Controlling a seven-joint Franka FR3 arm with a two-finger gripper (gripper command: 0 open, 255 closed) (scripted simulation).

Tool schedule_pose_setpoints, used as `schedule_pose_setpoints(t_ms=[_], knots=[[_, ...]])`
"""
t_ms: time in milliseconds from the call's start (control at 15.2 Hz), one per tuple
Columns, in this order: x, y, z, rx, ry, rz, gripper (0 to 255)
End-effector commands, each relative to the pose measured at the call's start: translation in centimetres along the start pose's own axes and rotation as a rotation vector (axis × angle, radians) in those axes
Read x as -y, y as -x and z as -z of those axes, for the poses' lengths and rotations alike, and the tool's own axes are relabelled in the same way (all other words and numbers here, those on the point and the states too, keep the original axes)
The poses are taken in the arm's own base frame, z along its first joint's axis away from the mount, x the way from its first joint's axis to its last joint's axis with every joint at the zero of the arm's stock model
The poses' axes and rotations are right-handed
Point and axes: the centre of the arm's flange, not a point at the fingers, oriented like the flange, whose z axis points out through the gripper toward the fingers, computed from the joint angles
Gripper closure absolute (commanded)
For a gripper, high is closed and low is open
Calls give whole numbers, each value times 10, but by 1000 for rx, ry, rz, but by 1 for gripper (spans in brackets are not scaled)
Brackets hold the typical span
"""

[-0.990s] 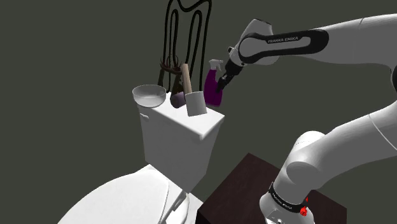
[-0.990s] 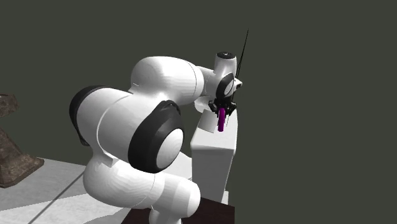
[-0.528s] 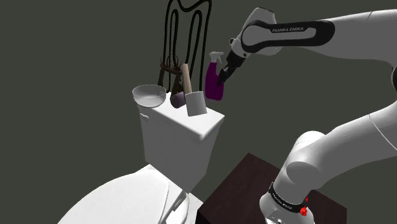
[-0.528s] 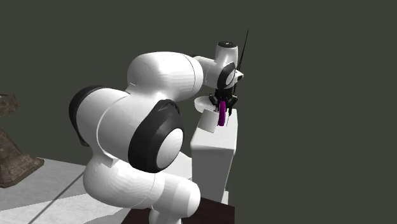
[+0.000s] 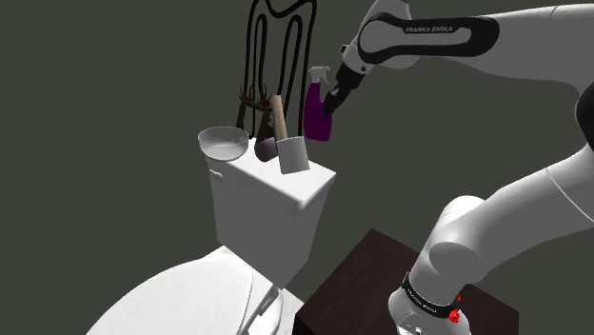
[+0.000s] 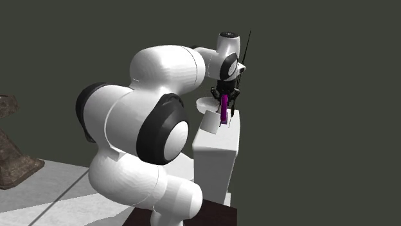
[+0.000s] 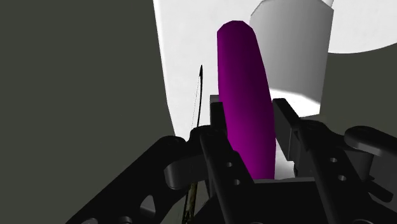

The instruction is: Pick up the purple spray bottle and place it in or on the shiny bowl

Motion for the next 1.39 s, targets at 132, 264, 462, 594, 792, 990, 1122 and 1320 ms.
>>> schedule_pose_setpoints(t_ms=[132,264,462,594,792,990,1122,1320], knots=[[19,-44,-18,0,0,0,255],[27,-66,-29,0,0,0,255],[41,-100,-44,0,0,0,255],[49,-122,-55,0,0,0,255],[63,-156,-71,0,0,0,255],[76,-190,-86,0,0,0,255],[85,-213,-97,0,0,0,255],[98,-247,-113,0,0,0,255]])
